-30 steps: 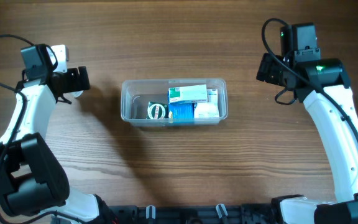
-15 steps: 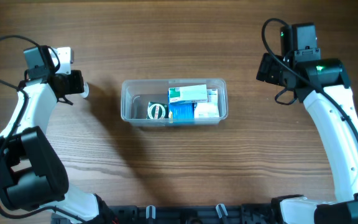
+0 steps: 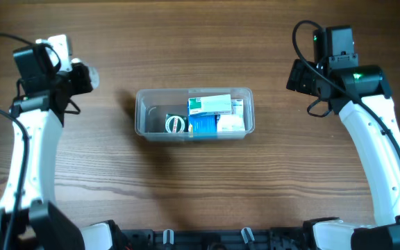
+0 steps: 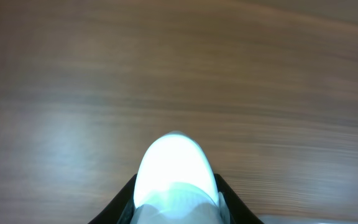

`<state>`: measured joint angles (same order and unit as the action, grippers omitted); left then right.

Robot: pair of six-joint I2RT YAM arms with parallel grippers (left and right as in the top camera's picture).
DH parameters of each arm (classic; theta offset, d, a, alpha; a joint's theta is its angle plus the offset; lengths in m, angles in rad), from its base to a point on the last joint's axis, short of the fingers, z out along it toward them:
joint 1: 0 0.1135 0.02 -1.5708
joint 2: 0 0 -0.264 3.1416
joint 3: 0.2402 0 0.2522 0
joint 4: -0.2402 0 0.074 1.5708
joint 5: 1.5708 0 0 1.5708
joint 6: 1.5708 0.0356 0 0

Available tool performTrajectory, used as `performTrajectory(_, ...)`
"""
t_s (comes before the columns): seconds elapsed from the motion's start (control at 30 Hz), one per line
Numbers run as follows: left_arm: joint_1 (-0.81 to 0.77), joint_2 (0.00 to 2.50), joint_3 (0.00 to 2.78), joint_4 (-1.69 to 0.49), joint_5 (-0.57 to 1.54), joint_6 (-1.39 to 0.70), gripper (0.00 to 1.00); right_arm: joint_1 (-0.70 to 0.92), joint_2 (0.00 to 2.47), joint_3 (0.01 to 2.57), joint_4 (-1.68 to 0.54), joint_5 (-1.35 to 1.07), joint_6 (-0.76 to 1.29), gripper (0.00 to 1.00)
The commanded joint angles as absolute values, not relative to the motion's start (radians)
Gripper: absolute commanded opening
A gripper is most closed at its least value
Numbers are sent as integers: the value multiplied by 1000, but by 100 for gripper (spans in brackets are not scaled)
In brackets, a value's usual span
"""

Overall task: Pack container
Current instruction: 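Carry the spray bottle into the container's left end and lower it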

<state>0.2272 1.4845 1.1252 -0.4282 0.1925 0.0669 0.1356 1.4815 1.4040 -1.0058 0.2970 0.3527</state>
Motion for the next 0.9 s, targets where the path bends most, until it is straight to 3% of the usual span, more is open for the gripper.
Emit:
performTrajectory(0.0, 115, 1365, 1126, -436, 235, 32, 8, 136, 1478, 1405, -1003, 316, 341, 100)
performTrajectory(0.43, -246, 1286, 1126, -608, 52, -44, 4, 136, 1478, 1405, -1003, 316, 340, 100)
performTrajectory(0.87, -275, 1418, 1126, -693, 25, -144, 4, 136, 1478, 1405, -1003, 316, 340, 100)
